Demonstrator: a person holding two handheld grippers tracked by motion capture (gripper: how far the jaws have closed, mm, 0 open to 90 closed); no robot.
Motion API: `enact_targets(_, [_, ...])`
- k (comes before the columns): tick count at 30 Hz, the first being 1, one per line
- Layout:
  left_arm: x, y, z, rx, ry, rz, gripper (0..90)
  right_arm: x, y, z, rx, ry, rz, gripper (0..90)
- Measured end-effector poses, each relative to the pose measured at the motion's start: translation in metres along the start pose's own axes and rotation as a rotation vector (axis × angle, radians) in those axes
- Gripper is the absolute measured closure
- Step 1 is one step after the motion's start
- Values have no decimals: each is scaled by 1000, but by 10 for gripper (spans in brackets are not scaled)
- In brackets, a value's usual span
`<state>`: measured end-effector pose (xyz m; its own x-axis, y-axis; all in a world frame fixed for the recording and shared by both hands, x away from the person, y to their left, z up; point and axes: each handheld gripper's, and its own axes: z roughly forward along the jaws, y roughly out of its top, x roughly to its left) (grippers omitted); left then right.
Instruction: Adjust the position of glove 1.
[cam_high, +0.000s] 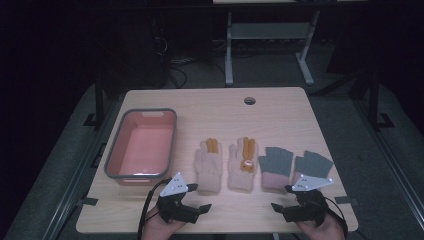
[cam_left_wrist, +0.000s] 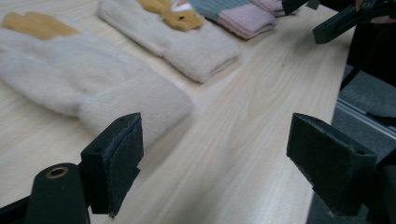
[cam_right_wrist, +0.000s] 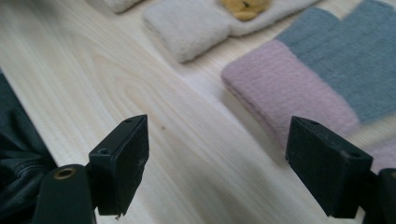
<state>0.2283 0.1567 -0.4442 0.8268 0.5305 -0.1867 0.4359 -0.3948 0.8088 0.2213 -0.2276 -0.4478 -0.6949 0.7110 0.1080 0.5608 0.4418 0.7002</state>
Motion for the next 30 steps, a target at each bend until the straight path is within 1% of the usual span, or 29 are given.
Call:
enact_targets(1, [0, 0, 0, 0, 0, 0, 188, 0, 0, 0, 0, 0, 0, 213])
enact_targets(2, [-2, 0, 2, 0, 3, 11, 188, 1, 2, 0, -4, 9, -11, 213])
enact_targets(4, [-3, 0, 2, 6, 1, 14, 188, 2, 3, 1, -5, 7, -15, 213])
enact_targets(6, [-3, 0, 4, 8, -15, 14, 188, 2, 4, 2, -6, 8, -17, 213])
enact_targets(8, [-2, 0, 5, 18, -31, 18, 188, 2, 6, 4, 8, 15, -15, 215])
enact_targets(10, [0, -1, 4, 14, -32, 15, 188, 1, 10, 8, 30, 20, -10, 218])
enact_targets(11, [0, -1, 4, 14, -32, 15, 188, 1, 10, 8, 30, 20, -10, 218])
enact_targets(12, [0, -1, 3, 10, -32, 8, 188, 0, 14, 9, 27, 18, -16, 218])
enact_targets(16, [0, -1, 1, -1, -28, 3, 188, 1, 19, 11, 22, 21, -15, 218])
enact_targets(17, [-1, -1, 0, -6, -24, 9, 188, 0, 22, 12, 22, 27, -28, 218])
enact_targets(19, [-2, 0, 0, -4, -19, 19, 188, 2, 24, 14, 20, 26, -35, 218])
enact_targets(23, [-3, -1, -1, -2, -7, 20, 188, 3, 28, 17, 39, 27, -47, 227])
enact_targets(24, [-3, -2, -3, -12, -9, 18, 188, 1, 32, 20, 40, 38, -53, 226])
enact_targets(25, [-3, -2, -4, -20, -10, 14, 188, 2, 34, 20, 38, 39, -54, 227])
enact_targets(26, [-3, -2, -4, -20, -10, 14, 188, 2, 34, 20, 38, 39, -54, 227])
enact_targets(28, [-2, 0, -5, -25, -7, 19, 188, 1, 40, 21, 39, 40, -70, 227])
enact_targets(29, [-2, 0, -5, -26, 1, 23, 188, 0, 47, 21, 37, 43, -81, 227])
enact_targets(30, [-2, 0, -5, -26, 1, 23, 188, 0, 47, 21, 37, 43, -81, 227])
